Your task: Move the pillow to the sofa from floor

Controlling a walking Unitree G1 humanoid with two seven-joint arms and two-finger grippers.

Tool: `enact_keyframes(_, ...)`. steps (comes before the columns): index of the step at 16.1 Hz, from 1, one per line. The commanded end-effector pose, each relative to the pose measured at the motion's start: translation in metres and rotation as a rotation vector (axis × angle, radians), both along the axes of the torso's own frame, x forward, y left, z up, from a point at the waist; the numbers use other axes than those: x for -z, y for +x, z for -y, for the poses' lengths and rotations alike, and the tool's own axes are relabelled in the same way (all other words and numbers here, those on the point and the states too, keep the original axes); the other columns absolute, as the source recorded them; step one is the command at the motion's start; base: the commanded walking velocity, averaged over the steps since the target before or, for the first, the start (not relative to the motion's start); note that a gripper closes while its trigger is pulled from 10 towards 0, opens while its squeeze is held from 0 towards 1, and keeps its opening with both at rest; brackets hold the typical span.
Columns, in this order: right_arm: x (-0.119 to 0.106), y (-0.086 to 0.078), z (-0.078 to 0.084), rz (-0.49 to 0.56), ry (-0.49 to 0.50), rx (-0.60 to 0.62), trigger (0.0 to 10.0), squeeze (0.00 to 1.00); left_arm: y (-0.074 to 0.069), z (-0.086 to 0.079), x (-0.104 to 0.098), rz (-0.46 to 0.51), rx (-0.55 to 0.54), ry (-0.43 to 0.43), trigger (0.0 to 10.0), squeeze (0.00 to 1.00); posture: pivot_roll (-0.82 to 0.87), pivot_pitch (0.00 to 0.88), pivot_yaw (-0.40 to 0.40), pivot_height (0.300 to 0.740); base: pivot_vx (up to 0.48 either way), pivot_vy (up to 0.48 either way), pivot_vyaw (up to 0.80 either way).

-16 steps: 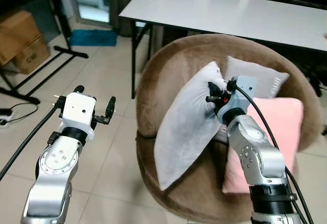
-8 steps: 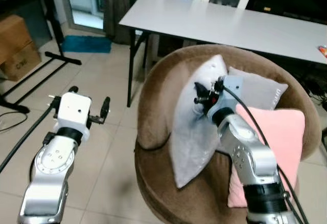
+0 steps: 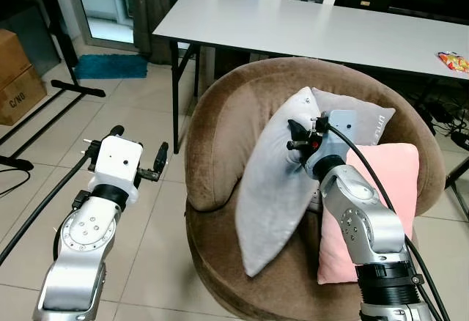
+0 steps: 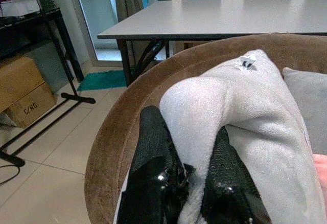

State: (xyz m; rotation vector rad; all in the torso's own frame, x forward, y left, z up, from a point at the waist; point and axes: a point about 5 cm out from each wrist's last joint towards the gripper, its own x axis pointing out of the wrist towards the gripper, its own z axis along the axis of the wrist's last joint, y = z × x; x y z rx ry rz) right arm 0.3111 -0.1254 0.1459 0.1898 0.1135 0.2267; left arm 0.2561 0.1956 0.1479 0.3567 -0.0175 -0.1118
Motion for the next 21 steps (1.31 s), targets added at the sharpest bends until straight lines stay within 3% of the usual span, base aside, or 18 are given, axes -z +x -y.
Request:
enact_keyframes(1, -0.0159, 0.0025, 0.0035, 0.079, 0.000, 0.013, 10.0, 0.00, -0.0007, 0.0042, -0.0005, 0.006, 0.016, 0.004, 10.0, 0.00, -0.01, 0.000, -0.082, 0.740, 0.000, 0.000, 0.00)
enact_keyframes(6, -0.0111, 0.0018, 0.0091, 0.046, 0.027, 0.048, 10.0, 0.00, -0.0030, 0.0035, 0.0006, 0.002, 0.008, -0.017, 10.0, 0.00, -0.01, 0.000, -0.086, 0.740, 0.000, 0.000, -0.27)
enact_keyframes(12, -0.0079, -0.0019, 0.0091, 0.037, 0.030, 0.052, 10.0, 0.00, -0.0024, 0.0031, -0.0006, 0.005, 0.016, -0.016, 10.0, 0.00, -0.02, 0.000, -0.078, 0.740, 0.000, 0.480, -0.80)
enact_keyframes(14, -0.0086, -0.0020, 0.0098, 0.043, 0.026, 0.054, 10.0, 0.00, -0.0018, 0.0037, -0.0027, 0.021, 0.023, 0.024, 10.0, 0.00, -0.02, 0.000, -0.078, 0.740, 0.000, 0.000, -0.32)
enact_keyframes(21, -0.0087, -0.0017, 0.0105, 0.047, 0.005, 0.039, 10.0, 0.00, -0.0014, 0.0036, -0.0013, 0.020, 0.002, 0.024, 10.0, 0.00, -0.02, 0.000, -0.082, 0.740, 0.000, -0.451, 0.00)
